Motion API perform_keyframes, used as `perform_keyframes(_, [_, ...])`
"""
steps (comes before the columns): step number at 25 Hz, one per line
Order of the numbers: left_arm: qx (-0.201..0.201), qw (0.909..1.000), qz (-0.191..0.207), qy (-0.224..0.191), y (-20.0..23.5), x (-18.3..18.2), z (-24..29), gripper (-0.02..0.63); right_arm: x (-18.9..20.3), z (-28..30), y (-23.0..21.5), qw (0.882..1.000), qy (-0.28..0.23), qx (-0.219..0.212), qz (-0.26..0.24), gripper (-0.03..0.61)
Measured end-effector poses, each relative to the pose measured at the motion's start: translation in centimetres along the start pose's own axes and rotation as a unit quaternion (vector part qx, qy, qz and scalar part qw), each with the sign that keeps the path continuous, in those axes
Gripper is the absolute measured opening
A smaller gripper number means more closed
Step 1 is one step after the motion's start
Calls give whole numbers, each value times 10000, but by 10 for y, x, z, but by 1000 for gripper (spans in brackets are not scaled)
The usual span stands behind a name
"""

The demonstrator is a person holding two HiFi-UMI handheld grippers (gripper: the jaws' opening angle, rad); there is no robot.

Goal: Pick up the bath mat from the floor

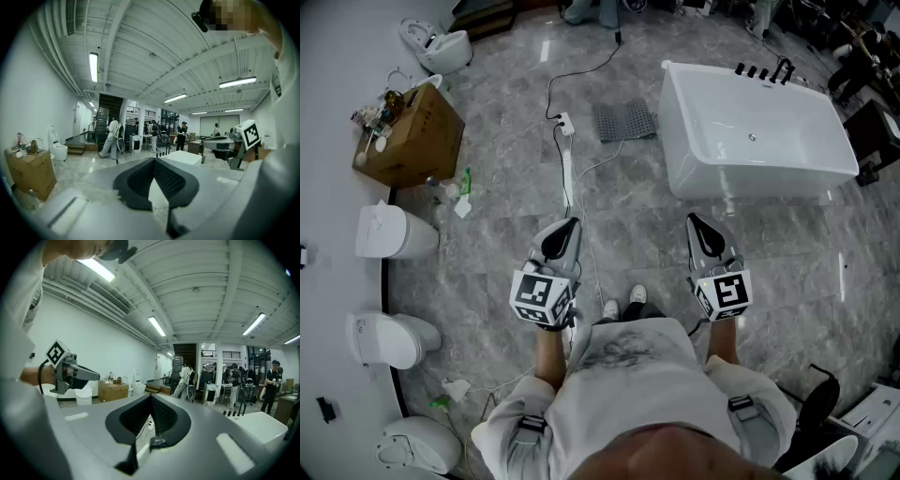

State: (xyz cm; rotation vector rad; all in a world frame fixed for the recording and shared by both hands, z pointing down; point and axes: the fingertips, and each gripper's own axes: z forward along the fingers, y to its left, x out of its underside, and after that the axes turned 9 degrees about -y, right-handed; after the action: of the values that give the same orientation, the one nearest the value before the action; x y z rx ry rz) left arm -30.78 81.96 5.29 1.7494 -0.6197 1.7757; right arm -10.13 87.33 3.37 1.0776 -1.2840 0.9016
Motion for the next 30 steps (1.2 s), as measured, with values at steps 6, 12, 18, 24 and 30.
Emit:
perform_keyframes(6, [-26, 9998, -2, -182, 9, -6, -33, 3, -7, -6, 43, 9999, -85, -20, 74, 0])
perform_keyframes(12, [119, 9996, 78, -239, 10, -3, -43, 3, -9, -5, 66, 9997, -186, 66, 155, 2])
perform_keyframes(18, [240, 9994, 108, -232, 19, -3, -36, 3, -7, 5, 71, 9998, -111, 131, 25, 2])
perform_keyframes(24, [285, 9994, 60, -206, 29, 0, 1, 3, 6, 33, 44, 9999, -23, 114, 13, 2])
perform_keyframes(30, [230, 9996, 91, -118, 41, 3, 61, 3, 19, 74, -4, 10000, -36, 26, 79, 2])
